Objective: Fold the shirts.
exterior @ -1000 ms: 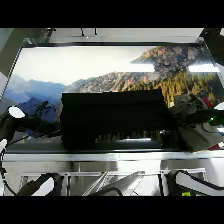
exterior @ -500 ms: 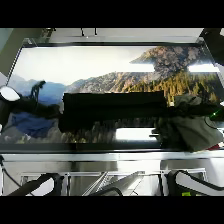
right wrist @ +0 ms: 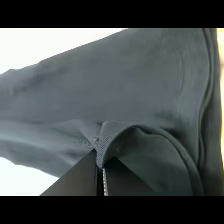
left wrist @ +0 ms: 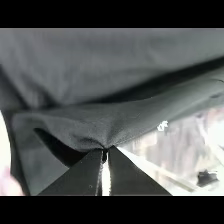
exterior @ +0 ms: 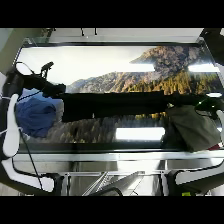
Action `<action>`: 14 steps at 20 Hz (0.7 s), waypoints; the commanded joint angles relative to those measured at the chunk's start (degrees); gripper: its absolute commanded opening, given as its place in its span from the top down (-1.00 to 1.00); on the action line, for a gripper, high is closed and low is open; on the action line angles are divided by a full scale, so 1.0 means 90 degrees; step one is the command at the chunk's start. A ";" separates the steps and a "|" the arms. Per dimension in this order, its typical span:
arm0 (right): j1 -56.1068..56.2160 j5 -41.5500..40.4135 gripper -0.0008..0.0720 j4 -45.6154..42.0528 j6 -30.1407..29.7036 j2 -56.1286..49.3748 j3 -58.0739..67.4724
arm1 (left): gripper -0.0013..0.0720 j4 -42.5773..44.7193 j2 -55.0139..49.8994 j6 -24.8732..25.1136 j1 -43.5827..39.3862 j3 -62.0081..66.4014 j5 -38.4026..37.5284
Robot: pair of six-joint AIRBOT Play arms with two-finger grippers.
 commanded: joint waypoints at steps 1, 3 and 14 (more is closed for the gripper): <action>0.0202 -0.0274 0.80 0.0092 -0.0245 -0.0517 0.0211 | 0.91 0.0049 -0.0886 -0.0034 -0.0109 0.0678 -0.0206; 0.0121 -0.0168 0.31 -0.0372 -0.0097 -0.0483 0.0427 | 0.86 0.0036 -0.1081 -0.0090 -0.0039 0.0901 -0.0415; 0.0449 -0.0049 -0.67 -0.2001 0.0782 -0.0884 0.1384 | -0.93 -0.0019 -0.1088 -0.0508 -0.0345 0.2268 -0.0862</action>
